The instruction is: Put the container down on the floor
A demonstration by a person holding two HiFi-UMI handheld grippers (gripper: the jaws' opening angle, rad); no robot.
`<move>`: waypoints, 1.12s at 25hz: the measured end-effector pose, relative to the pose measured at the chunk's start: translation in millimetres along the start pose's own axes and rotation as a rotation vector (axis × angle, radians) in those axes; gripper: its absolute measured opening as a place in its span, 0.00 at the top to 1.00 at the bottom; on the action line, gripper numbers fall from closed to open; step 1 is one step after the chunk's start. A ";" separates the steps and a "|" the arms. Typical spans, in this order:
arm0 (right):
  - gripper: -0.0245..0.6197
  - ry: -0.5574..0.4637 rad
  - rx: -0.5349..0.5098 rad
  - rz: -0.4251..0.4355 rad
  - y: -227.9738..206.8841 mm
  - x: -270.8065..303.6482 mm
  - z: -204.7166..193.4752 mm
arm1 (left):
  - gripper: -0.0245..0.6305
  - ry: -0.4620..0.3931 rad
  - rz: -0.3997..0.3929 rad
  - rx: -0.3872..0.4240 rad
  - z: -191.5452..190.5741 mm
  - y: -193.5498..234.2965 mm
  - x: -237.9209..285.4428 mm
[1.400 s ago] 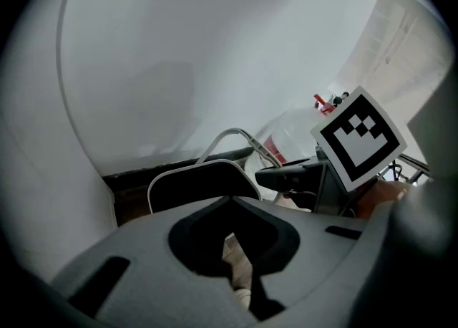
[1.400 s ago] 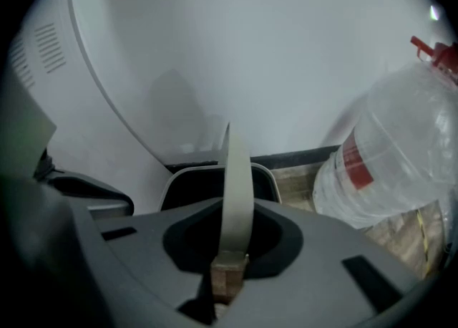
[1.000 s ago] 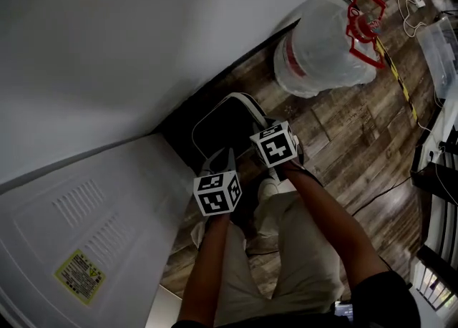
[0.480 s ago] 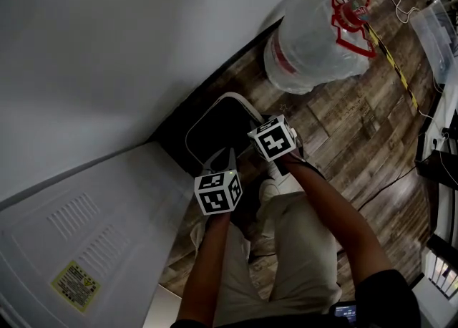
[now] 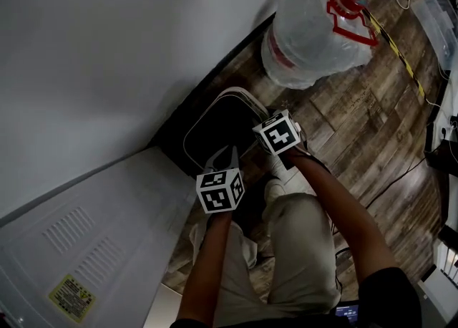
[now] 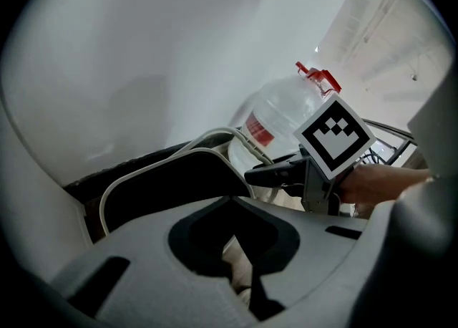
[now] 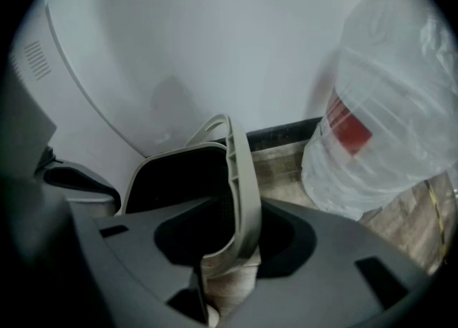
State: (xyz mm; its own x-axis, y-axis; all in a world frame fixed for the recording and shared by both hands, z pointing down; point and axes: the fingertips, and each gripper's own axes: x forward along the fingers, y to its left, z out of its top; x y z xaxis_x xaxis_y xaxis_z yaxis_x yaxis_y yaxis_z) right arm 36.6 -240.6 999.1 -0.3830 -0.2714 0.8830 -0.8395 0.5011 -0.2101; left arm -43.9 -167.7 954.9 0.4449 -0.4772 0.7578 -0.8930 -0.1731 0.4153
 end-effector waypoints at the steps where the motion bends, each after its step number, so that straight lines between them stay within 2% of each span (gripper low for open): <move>1: 0.77 -0.004 -0.001 -0.002 -3.1 4.7 -1.9 | 0.94 0.002 -0.001 0.004 -1.8 0.5 3.4; 9: 0.66 0.010 0.003 0.000 -11.7 19.8 -12.7 | 0.94 0.008 -0.022 0.010 -6.7 -1.9 17.5; 16: 0.62 0.041 -0.004 -0.026 -18.4 28.2 -17.1 | 0.94 0.002 -0.023 0.016 -2.6 5.2 23.3; 23: 0.57 0.003 -0.040 -0.075 -27.8 26.8 -7.7 | 0.94 -0.005 -0.022 0.013 -6.4 8.3 25.0; 28: 0.54 -0.015 0.033 -0.068 -26.8 24.9 -6.5 | 0.94 0.000 -0.025 0.012 -5.3 7.1 21.3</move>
State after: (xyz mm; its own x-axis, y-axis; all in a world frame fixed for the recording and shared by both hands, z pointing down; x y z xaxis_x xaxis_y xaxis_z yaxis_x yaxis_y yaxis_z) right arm 52.0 -255.5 1029.4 -0.3301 -0.3161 0.8895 -0.8759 0.4538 -0.1637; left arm -40.4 -174.5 976.6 0.4673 -0.4729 0.7470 -0.8823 -0.1955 0.4281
